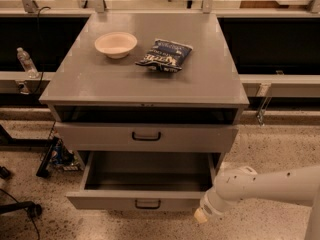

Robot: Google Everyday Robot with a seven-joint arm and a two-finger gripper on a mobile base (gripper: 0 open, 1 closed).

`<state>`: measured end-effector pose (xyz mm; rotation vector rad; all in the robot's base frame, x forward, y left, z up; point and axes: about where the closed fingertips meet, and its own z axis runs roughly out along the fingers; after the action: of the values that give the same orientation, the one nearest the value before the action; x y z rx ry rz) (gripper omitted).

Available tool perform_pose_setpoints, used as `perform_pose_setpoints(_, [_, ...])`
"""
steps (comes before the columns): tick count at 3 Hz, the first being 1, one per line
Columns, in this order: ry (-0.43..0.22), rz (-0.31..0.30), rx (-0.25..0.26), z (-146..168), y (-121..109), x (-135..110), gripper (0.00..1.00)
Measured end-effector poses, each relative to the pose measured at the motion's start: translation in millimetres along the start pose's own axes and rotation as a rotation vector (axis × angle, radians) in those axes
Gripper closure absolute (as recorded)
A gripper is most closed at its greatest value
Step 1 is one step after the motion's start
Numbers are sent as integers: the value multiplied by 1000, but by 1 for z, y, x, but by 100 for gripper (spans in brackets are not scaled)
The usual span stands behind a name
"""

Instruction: Close middle drawer

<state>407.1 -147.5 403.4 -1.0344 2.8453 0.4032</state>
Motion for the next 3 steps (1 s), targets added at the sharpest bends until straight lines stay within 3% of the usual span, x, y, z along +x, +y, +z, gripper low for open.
perform_pose_setpoints(1, [-79, -45, 28, -4, -12, -31, 100])
perform_pose_setpoints(2, [-79, -46, 28, -4, -12, -31, 100])
perform_pose_setpoints(3, [-141, -85, 49, -13, -21, -65, 100])
